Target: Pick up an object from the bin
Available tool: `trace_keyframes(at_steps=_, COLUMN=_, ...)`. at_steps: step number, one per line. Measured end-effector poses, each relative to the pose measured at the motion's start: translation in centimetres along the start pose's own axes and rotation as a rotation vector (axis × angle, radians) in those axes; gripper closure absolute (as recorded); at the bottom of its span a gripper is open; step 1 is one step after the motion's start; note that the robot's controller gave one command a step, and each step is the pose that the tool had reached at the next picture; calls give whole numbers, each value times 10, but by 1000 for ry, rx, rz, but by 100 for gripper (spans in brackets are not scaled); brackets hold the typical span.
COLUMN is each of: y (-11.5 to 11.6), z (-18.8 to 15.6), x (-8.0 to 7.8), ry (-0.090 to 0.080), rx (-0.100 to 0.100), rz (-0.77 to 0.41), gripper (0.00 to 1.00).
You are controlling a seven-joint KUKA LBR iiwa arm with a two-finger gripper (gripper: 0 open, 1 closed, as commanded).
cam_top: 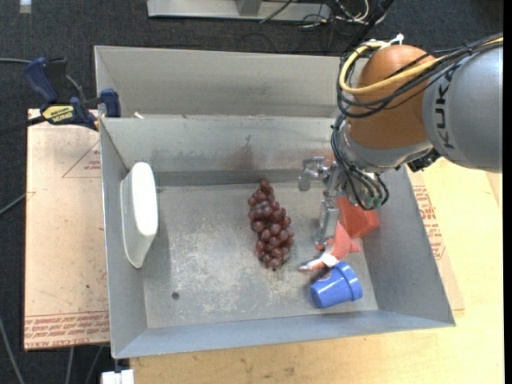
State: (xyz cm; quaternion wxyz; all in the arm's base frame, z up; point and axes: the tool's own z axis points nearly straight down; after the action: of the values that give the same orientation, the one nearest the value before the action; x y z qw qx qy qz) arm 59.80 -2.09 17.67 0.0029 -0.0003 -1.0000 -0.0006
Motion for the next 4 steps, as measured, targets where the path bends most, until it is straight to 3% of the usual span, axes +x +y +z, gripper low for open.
trace_keyframes(at_steps=2, y=2, z=2, x=-3, ry=-11, rx=1, rz=-30, gripper=0)
trace_keyframes(at_steps=3, y=16, z=45, x=-11, ry=-13, rx=1, rz=-98, gripper=0)
trace_keyframes(at_steps=4, y=28, z=75, x=-19, ry=-8, rx=1, rz=3, gripper=0)
